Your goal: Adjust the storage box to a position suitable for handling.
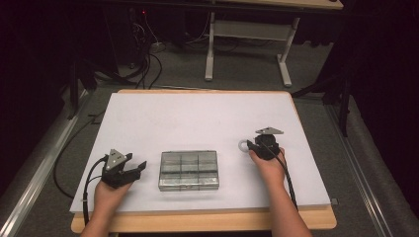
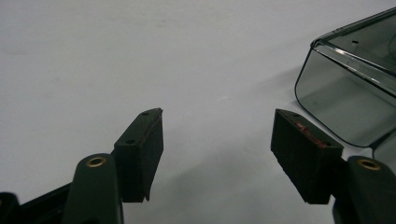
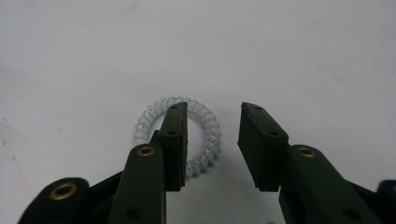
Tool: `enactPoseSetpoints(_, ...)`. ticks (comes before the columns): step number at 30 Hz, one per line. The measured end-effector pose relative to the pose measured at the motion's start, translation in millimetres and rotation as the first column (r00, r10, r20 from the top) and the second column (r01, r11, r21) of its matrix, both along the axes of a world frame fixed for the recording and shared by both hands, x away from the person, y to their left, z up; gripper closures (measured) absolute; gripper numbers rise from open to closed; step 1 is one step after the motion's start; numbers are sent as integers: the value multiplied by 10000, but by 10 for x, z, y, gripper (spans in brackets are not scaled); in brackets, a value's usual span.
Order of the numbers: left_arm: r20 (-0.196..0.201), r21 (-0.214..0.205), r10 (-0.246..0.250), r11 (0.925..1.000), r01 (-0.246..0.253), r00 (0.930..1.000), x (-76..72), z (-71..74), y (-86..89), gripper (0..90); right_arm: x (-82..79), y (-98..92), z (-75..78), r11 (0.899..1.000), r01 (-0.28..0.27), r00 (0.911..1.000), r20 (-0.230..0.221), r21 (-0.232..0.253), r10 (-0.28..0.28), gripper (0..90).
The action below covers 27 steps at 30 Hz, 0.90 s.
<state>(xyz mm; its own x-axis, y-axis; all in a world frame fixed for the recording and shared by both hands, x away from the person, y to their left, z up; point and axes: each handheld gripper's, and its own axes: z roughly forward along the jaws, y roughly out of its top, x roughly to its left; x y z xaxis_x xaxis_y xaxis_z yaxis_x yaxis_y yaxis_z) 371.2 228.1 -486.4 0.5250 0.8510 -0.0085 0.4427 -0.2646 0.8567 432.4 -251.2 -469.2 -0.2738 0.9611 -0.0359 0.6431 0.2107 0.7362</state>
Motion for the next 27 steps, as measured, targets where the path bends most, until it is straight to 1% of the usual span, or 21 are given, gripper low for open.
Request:
enactPoseSetpoints(1, 0, 0, 0, 10000, 0, 10000, 0, 0, 0, 348, 0, 0, 0, 10000, 0, 10000, 0, 0, 0, 656)
enactPoseSetpoints(2, -10, -20, 8, 10000, -8, 10000, -1, 0, 2, 347, 42, 41, -22, 9996, 5, 9999, -164, -298, -10, 671)
enactPoseSetpoints(4, -24, -21, 6, 10000, -6, 10000, 1, 1, 3, 347, 60, 55, -28, 9988, 165, 9995, -264, -462, -178, 683)
enactPoseSetpoints(5, -28, -11, 2, 10000, -2, 10000, 1, 1, 3, 347, 63, 50, -27, 9985, 199, 9995, -223, -505, -210, 695)
enactPoseSetpoints(7, -8, -13, 7, 10000, -7, 10000, 0, 0, 0, 347, 64, 42, -26, 9986, 238, 9994, -222, -478, -249, 711)
enactPoseSetpoints(9, -1, 35, 6, 10000, -6, 10000, 0, -1, -4, 347, 71, 30, -50, 9992, 139, 9987, -475, -381, -157, 747)
enactPoseSetpoints(11, -12, 64, -5, 10000, 5, 10000, -1, 0, -6, 347, 71, 25, -63, 9994, 29, 9988, -493, -346, -46, 779)
enactPoseSetpoints(12, -12, 64, -5, 10000, 5, 10000, -1, 0, -6, 346, 71, 25, -63, 9994, 29, 9988, -493, -346, -46, 779)
enactPoseSetpoints(13, -14, 79, 0, 10000, 0, 10000, -1, 0, -8, 346, 75, 34, -60, 9995, 10, 9987, -514, -326, -27, 831)
enactPoseSetpoints(16, -11, 70, -11, 10000, 11, 10000, -1, -1, -8, 346, 74, 50, -51, 9992, -88, 9985, -551, -397, 66, 835)
enactPoseSetpoints(19, -23, 61, 2, 10000, -2, 10000, 1, -1, -8, 346, 40, 43, -10, 9994, -228, 9991, -357, -260, 218, 836)
enactPoseSetpoints(21, -11, 80, -1, 10000, 1, 10000, 1, -2, -9, 346, 24, 41, 10, 9995, -247, 9992, -319, -194, 241, 836)
enactPoseSetpoints(22, 6, 119, -8, 9999, 8, 10000, -2, -1, -12, 346, -18, 27, 65, 9995, -315, 9994, -171, -100, 313, 837)
enactPoseSetpoints(27, 21, 117, 12, 9999, -12, 10000, -6, 0, -11, 343, -142, -10, 199, 9992, -398, 9990, 214, 60, 397, 837)
